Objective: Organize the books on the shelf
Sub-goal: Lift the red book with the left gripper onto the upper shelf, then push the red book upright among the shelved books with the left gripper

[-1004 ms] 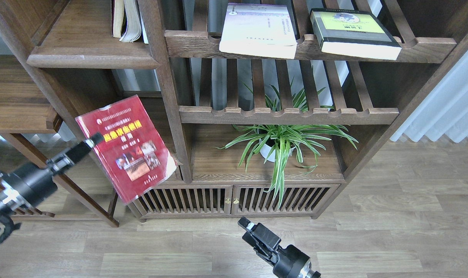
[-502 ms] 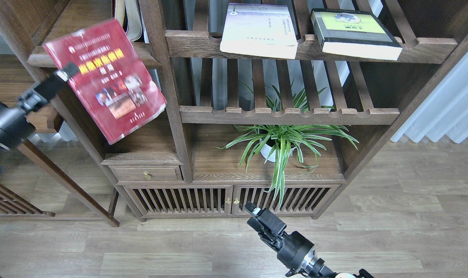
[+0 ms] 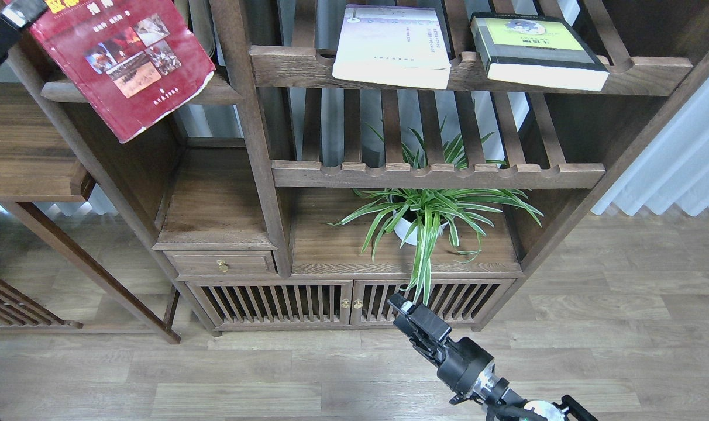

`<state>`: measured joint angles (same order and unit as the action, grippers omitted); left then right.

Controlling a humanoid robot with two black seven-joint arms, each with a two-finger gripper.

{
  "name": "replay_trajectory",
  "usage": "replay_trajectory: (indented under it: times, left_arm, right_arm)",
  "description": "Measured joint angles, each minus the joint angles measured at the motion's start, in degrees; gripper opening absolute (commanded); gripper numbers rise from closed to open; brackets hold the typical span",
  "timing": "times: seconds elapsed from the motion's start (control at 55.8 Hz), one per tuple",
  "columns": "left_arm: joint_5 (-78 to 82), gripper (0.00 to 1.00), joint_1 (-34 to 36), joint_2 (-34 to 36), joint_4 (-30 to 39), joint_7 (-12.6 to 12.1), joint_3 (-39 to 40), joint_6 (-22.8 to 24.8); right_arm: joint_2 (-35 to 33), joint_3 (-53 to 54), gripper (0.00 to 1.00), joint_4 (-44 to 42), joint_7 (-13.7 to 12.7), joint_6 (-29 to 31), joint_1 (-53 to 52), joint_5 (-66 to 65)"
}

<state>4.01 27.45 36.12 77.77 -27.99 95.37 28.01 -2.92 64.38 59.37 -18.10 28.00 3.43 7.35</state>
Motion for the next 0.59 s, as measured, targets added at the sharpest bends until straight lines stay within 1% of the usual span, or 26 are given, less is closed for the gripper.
replay_trajectory:
  times: [0.287,0.591]
  left_arm:
    - [9.2,0.08,9.5,1.3,-4.5,0.0,-0.7,0.0]
    - [18.8,0.08,21.0,1.2,-10.1,0.0,-4.8,0.0]
  right_arm:
    - [0.1,0.0,1.0,0.0,0.0,0.0,-0.7,1.7]
    - [-0.2,-0.1,1.0,0.0,0.1,0.0,-0.4,1.8]
